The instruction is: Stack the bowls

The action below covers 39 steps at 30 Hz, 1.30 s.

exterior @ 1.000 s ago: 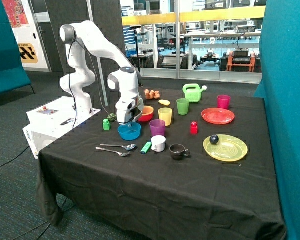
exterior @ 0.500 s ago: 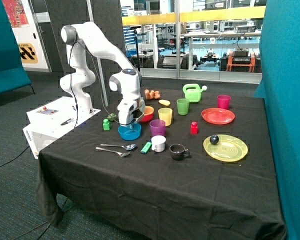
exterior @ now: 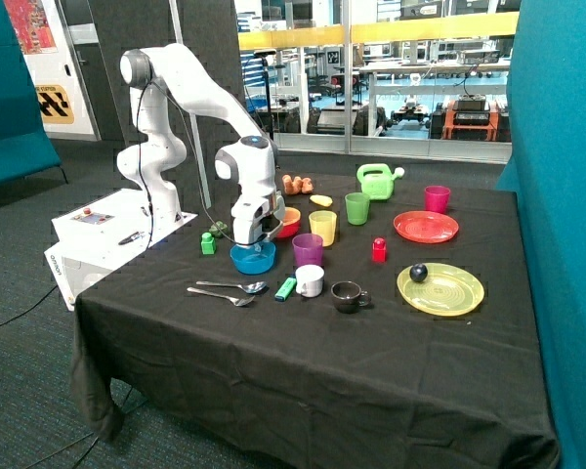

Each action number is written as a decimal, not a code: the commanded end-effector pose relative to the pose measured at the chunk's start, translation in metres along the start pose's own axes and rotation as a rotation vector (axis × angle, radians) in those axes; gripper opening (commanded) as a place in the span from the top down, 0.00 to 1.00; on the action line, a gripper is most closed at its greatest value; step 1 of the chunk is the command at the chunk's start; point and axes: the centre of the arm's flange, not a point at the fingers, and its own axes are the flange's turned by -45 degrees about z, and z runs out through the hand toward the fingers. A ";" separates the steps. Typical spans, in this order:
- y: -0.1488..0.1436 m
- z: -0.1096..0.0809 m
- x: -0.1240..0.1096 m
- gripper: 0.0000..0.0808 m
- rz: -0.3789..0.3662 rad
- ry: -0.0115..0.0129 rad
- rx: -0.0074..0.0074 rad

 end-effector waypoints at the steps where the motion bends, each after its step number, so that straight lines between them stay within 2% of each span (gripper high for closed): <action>1: -0.003 0.001 -0.001 1.00 -0.006 0.0013 -0.0040; 22: -0.007 -0.003 -0.006 1.00 -0.016 0.0013 -0.0040; 39: -0.023 -0.043 -0.001 1.00 -0.054 0.0012 -0.0041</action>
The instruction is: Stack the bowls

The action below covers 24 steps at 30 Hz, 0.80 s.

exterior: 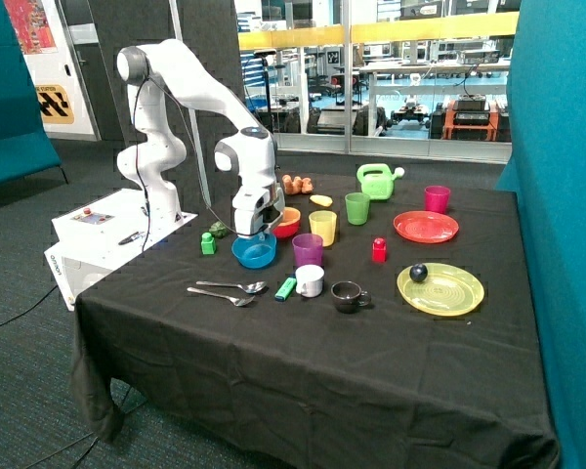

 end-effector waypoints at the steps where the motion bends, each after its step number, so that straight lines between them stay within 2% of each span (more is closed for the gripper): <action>1: -0.007 -0.022 0.005 1.00 -0.015 -0.0094 -0.0003; 6: -0.017 -0.032 0.006 1.00 -0.043 -0.0094 -0.0002; 11: -0.034 -0.044 0.008 1.00 -0.083 -0.0094 0.0000; 12: -0.037 -0.045 0.009 1.00 -0.110 -0.0094 0.0001; 15: -0.046 -0.051 0.010 1.00 -0.109 -0.0094 0.0001; 18: -0.061 -0.058 0.012 1.00 -0.146 -0.0094 0.0003; 24: -0.081 -0.065 0.012 1.00 -0.185 -0.0094 0.0005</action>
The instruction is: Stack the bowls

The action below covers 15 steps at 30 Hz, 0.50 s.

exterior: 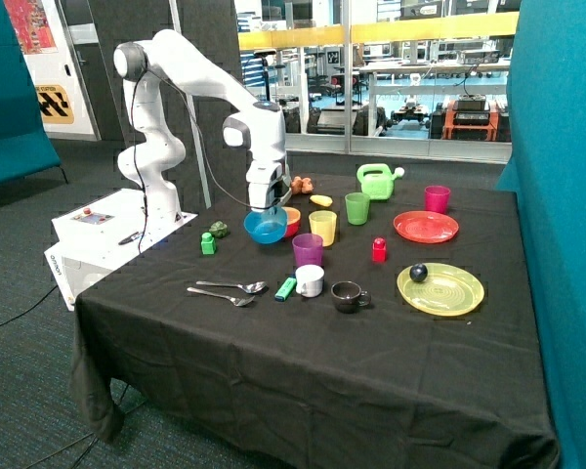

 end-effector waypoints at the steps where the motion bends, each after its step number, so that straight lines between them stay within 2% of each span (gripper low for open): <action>1: -0.033 -0.015 0.006 1.00 -0.077 -0.0003 0.0029; 15: -0.082 -0.029 0.005 1.00 -0.168 -0.0002 0.0029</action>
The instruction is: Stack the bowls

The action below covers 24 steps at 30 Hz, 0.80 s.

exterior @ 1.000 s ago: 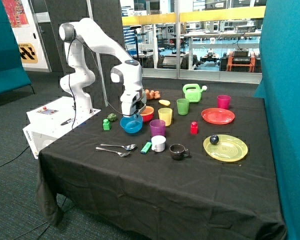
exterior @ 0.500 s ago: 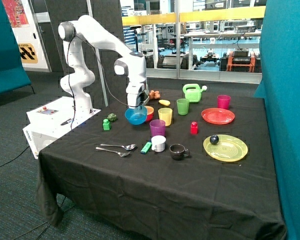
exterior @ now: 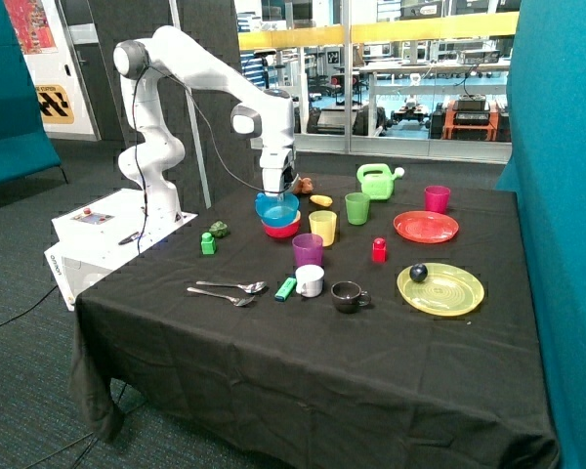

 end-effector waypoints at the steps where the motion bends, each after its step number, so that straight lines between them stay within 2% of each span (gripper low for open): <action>1: -0.032 -0.007 0.000 1.00 -0.063 0.0021 0.0001; 24: -0.061 0.000 -0.018 1.00 -0.098 0.0021 0.0001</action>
